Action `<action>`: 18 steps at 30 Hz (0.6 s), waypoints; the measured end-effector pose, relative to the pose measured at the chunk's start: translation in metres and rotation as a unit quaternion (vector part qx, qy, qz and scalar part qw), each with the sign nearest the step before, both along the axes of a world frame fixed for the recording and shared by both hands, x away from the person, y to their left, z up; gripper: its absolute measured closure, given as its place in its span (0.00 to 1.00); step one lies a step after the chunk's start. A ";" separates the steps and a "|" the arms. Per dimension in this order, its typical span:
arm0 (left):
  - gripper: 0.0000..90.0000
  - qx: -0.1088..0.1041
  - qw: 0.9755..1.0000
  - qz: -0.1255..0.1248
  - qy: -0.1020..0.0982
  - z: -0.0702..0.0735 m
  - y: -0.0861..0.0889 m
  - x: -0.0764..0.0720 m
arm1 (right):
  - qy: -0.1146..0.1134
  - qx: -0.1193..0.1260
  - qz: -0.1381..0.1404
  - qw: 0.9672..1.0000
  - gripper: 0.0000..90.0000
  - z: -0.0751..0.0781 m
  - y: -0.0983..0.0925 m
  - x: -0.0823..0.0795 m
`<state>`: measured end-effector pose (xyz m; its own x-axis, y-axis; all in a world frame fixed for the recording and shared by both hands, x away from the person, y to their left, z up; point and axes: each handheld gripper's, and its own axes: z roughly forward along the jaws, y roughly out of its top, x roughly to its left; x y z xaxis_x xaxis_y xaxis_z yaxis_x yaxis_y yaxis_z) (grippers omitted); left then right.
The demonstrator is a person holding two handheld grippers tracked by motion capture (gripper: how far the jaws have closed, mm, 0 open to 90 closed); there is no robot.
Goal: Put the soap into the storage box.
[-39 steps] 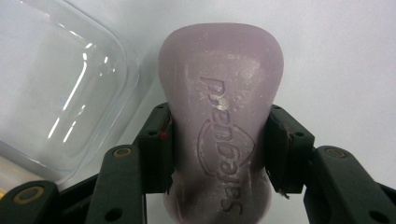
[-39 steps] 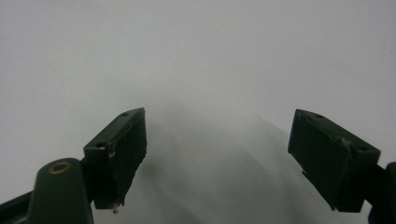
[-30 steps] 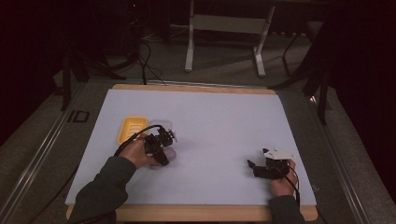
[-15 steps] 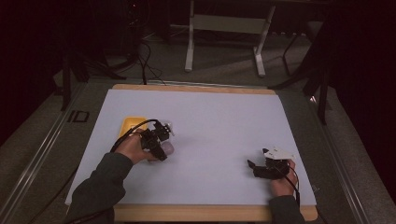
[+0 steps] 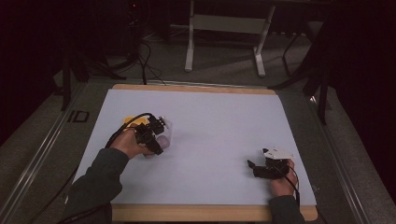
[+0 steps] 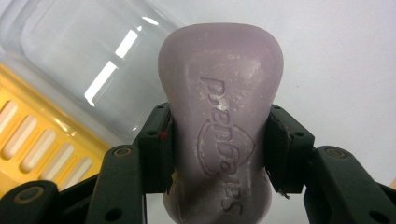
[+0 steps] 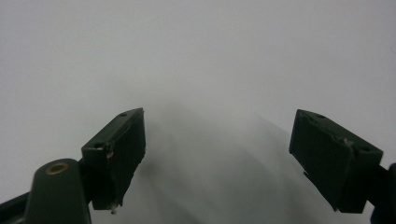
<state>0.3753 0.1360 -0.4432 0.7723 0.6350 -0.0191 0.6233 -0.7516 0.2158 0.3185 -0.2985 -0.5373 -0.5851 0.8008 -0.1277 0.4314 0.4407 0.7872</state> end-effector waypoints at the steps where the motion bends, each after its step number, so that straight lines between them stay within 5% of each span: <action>1: 0.55 0.002 1.000 0.000 0.000 0.001 0.001 0.001 | 0.000 0.000 0.000 1.000 0.20 0.000 0.000 0.000; 18: 0.55 0.001 1.000 0.025 -0.004 0.005 0.010 0.013 | 0.000 0.001 0.000 1.000 0.20 0.000 0.000 0.000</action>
